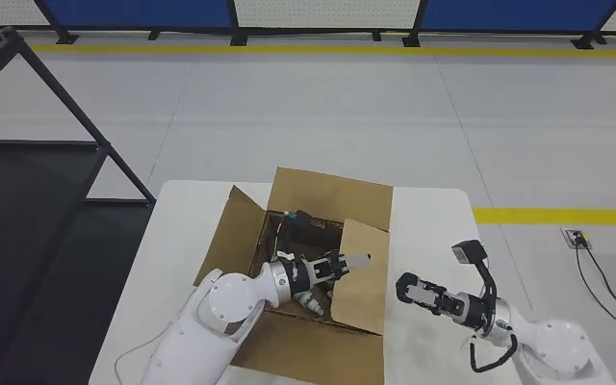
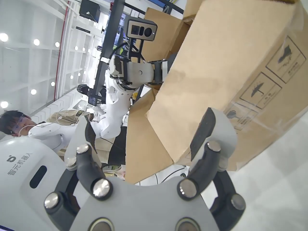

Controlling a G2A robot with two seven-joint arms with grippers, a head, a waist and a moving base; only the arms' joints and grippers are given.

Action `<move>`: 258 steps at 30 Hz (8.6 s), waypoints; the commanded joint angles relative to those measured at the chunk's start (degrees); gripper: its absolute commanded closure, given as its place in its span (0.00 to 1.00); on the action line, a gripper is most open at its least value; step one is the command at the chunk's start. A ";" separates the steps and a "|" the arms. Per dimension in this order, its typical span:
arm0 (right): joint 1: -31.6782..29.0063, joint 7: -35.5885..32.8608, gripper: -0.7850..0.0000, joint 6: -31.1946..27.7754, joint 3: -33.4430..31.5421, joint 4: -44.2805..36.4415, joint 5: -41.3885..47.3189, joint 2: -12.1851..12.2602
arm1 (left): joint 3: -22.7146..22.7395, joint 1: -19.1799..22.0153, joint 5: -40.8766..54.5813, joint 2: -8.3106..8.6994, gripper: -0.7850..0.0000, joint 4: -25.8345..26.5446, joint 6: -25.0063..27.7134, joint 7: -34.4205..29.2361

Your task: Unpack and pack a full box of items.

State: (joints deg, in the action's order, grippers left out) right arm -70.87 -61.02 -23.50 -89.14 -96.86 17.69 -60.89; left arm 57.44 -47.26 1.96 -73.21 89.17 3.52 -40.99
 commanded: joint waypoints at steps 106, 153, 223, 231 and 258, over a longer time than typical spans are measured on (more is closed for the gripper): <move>10.62 5.31 0.00 17.21 10.23 -15.24 -16.19 3.10 | 50.71 -37.57 9.42 -0.06 0.00 31.05 8.99 14.50; 61.50 -5.85 0.00 36.17 69.88 19.82 -50.93 -19.36 | 60.25 -31.08 16.94 2.86 0.00 20.71 3.08 -0.51; 58.20 -5.65 0.33 16.81 67.49 51.65 -57.76 -32.51 | 55.77 -36.27 16.36 4.38 0.00 26.04 5.34 12.91; 56.50 -6.21 0.41 15.44 65.62 51.63 -58.52 -31.69 | 55.52 -36.38 16.18 4.60 0.00 26.21 5.57 13.24; 52.19 -8.79 1.00 16.50 56.62 34.00 -66.43 -27.35 | 54.10 -36.30 15.14 5.26 0.00 27.64 5.65 13.70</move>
State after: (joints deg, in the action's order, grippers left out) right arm -17.84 -68.82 -8.02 -31.27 -59.09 -47.40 -89.08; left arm 111.81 -83.75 17.14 -67.98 116.80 9.16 -27.14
